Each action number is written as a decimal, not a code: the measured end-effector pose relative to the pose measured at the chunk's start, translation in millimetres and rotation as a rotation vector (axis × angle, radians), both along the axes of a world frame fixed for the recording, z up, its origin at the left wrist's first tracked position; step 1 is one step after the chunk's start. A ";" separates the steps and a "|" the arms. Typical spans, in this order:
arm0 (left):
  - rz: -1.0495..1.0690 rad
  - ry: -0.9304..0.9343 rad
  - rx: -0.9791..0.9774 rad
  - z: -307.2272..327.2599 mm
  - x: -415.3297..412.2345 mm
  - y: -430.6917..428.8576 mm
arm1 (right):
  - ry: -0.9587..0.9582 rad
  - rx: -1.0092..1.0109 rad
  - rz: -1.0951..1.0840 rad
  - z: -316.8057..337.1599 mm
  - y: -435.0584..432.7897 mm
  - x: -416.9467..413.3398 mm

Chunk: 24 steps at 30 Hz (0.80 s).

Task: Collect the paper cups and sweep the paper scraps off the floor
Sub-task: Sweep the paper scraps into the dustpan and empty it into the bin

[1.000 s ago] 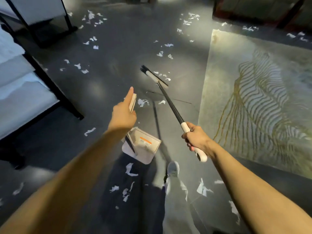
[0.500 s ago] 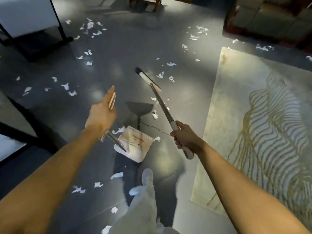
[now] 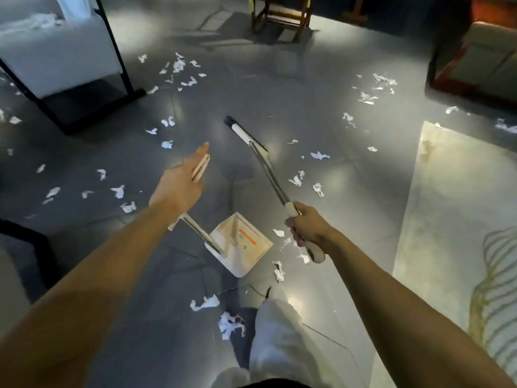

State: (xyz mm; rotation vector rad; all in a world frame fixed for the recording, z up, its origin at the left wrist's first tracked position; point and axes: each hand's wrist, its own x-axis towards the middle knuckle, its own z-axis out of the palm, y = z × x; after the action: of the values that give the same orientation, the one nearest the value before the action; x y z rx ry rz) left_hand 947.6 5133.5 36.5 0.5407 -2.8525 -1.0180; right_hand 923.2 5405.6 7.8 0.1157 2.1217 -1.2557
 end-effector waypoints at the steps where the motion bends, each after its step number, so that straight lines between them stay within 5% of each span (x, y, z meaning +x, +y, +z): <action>1: 0.007 0.009 -0.008 -2.5 -32.0 -13.2 | 0.007 0.005 0.006 -1.8 -11.0 -34.4; 10: 0.027 0.056 -0.092 15.0 -347.6 -138.4 | 0.032 -0.014 0.095 6.7 -139.9 -364.2; 19: 0.272 0.135 -0.066 18.9 -618.1 -293.3 | -0.187 -0.173 -0.059 5.0 -306.9 -659.9; 24: 0.173 0.123 -0.178 9.7 -782.0 -384.9 | -0.210 -0.162 -0.040 1.9 -391.0 -823.7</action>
State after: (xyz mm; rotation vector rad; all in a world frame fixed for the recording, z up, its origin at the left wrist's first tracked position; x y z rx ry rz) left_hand 165.6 4748.6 46.2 0.6693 -2.6970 -0.7341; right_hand 99.5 5014.6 9.7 0.2112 1.8407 -1.3703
